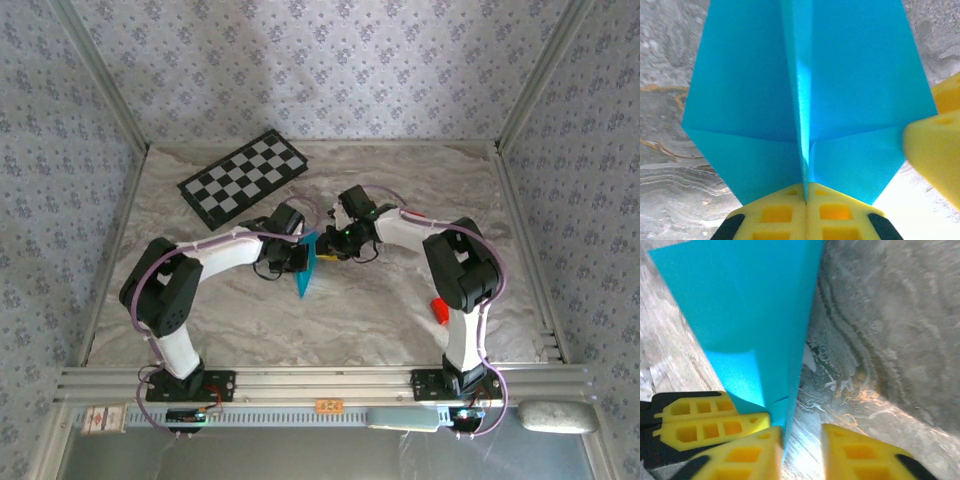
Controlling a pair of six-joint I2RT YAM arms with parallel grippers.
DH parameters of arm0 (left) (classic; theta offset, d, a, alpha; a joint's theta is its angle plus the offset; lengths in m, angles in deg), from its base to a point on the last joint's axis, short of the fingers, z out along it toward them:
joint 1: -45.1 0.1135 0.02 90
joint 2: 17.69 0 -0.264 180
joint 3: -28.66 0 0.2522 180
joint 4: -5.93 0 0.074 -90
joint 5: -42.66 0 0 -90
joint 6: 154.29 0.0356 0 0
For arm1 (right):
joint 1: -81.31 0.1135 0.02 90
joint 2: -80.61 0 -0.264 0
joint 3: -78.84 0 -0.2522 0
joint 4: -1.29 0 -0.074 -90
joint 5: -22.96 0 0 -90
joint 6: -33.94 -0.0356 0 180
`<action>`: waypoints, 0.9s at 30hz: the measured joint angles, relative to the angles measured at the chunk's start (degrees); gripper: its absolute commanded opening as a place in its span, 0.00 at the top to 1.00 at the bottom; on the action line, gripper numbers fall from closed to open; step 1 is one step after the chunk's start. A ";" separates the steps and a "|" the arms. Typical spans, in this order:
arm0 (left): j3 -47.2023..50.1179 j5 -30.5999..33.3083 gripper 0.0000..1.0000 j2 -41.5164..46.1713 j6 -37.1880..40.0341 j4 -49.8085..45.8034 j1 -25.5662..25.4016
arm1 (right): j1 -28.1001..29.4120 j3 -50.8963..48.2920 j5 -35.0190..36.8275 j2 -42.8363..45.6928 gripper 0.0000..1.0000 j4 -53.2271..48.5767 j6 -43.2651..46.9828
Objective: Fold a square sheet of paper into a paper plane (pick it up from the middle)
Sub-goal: Move the paper plane to the top-center of the table.
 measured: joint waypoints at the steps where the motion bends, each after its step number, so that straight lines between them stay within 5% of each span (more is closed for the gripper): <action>1: -0.70 0.81 0.97 0.00 0.02 -0.63 0.00 | -0.44 -0.52 0.68 1.07 0.56 0.13 0.11; 13: -23.58 11.89 0.96 -11.45 0.24 -9.42 0.00 | -9.84 -11.23 12.46 18.78 0.33 3.15 3.30; 27: -45.55 17.00 0.92 -29.68 -0.04 -17.20 0.17 | -16.26 -17.77 13.53 23.61 0.31 5.73 5.25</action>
